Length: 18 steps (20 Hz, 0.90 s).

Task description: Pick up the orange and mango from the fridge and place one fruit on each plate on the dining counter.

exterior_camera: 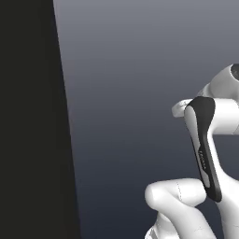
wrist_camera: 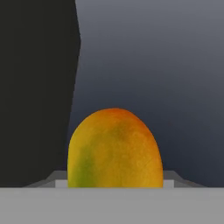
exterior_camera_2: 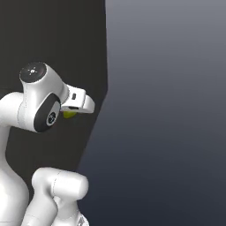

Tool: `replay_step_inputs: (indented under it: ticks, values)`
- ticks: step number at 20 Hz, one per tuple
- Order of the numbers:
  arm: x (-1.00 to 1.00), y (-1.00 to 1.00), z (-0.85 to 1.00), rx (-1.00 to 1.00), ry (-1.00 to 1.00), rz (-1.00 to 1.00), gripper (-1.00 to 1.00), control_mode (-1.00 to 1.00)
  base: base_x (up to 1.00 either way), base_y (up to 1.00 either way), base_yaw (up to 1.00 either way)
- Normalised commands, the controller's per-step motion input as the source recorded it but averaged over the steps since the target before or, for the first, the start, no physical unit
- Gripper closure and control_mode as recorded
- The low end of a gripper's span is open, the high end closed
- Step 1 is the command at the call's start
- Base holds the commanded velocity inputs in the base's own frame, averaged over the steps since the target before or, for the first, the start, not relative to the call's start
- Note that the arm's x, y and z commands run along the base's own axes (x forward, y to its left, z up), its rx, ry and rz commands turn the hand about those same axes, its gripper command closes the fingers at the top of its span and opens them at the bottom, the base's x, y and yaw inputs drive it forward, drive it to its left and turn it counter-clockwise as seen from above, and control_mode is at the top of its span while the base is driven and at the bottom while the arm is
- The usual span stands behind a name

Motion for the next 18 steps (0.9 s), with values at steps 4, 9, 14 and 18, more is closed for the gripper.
replay_step_inputs:
  ticks: [4,9,14,18]
  values:
    - [0.0,0.0,0.0,0.0,0.0,0.0,1.0,1.0,1.0,-0.84,0.47]
    - [0.0,0.0,0.0,0.0,0.0,0.0,1.0,1.0,1.0,-0.88,0.46]
    - [0.0,0.0,0.0,0.0,0.0,0.0,1.0,1.0,1.0,-0.87,0.45]
    - [0.0,0.0,0.0,0.0,0.0,0.0,1.0,1.0,1.0,-0.75,0.47]
